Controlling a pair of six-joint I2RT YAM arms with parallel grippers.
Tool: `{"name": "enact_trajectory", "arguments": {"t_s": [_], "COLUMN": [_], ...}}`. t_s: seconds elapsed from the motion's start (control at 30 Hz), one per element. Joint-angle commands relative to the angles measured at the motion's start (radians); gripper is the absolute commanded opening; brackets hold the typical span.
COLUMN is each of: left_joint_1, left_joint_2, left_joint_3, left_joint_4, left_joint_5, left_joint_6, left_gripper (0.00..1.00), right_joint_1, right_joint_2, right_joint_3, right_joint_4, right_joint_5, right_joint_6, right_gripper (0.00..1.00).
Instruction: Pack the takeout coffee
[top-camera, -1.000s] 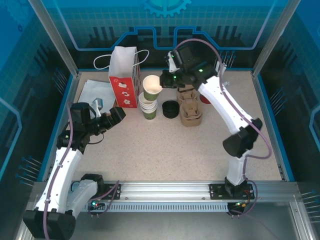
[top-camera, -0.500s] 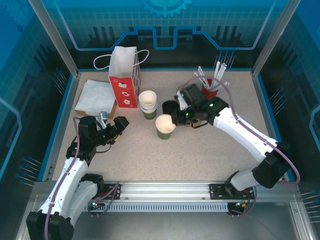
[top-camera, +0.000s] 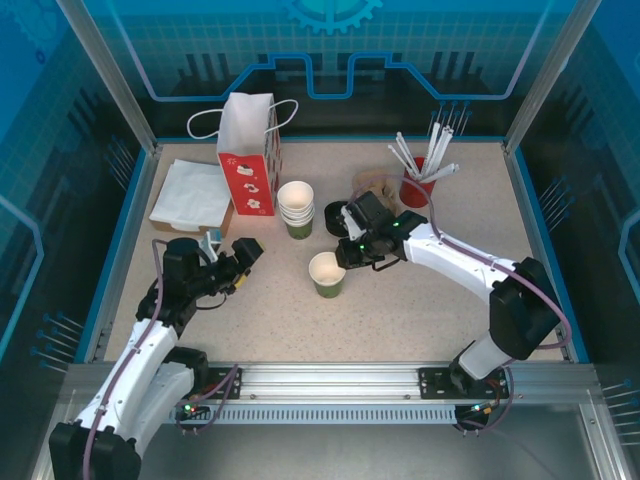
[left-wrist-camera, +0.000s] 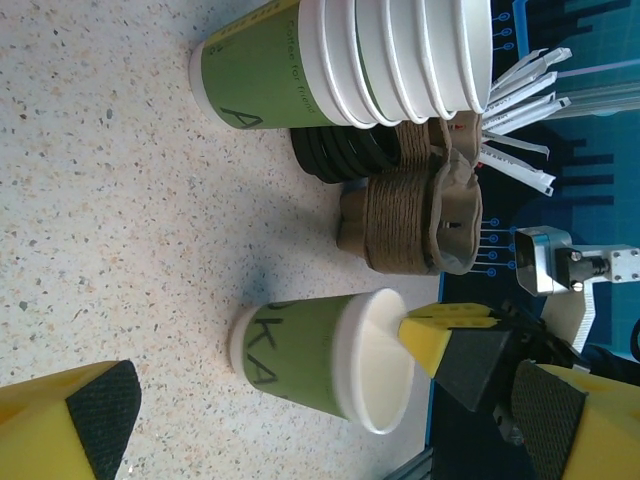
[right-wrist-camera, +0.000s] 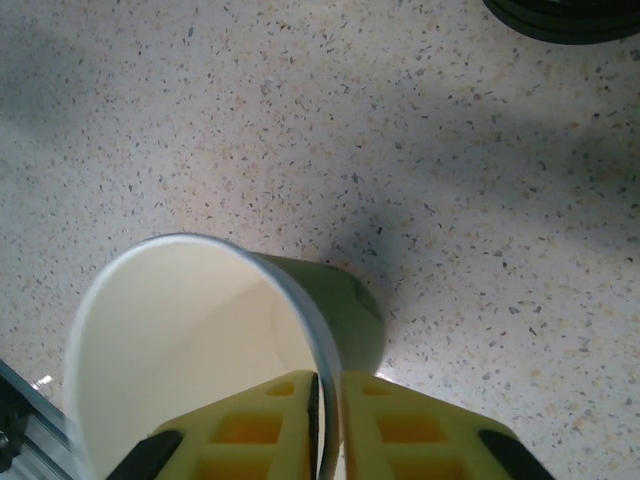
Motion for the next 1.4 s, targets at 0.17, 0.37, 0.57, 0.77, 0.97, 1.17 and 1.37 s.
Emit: {"name": "enact_trajectory", "arguments": {"t_s": [0.17,0.37,0.57,0.77,0.97,1.17,1.37], "left_joint_1": [-0.015,-0.019,-0.02,-0.022,-0.023,-0.025,-0.025], "left_joint_2": [-0.006,-0.006,-0.009,-0.011,-0.014,-0.011,-0.006], "left_joint_3": [0.001,0.046,0.085,0.096,0.089,0.086,0.087], "left_joint_4": [0.016,-0.042,-0.084,-0.107,-0.117,-0.114,-0.111], "left_joint_5": [-0.028,-0.055,-0.08,-0.084,-0.089,-0.093,-0.092], "left_joint_6": [-0.007,0.05,0.095,0.112,0.116,0.114,0.112], "left_gripper": [0.99,0.99,0.99,0.99,0.99,0.99,0.99], "right_joint_1": [0.009,-0.01,-0.057,-0.122,-0.15,-0.181,-0.184], "right_joint_2": [-0.042,-0.018,0.157,0.381,0.527,0.622,0.698], "right_joint_3": [0.053,0.229,0.428,0.643,0.78,0.862,0.92], "right_joint_4": [-0.072,-0.219,-0.286,-0.338,-0.365,-0.39,-0.43], "right_joint_5": [0.045,0.131,0.098,-0.031,-0.057,-0.111,-0.116], "right_joint_6": [-0.056,-0.187,-0.325,-0.388,-0.431,-0.433,-0.434], "right_gripper": [0.37,0.41,0.48,0.49,0.5,0.5,0.5]}}
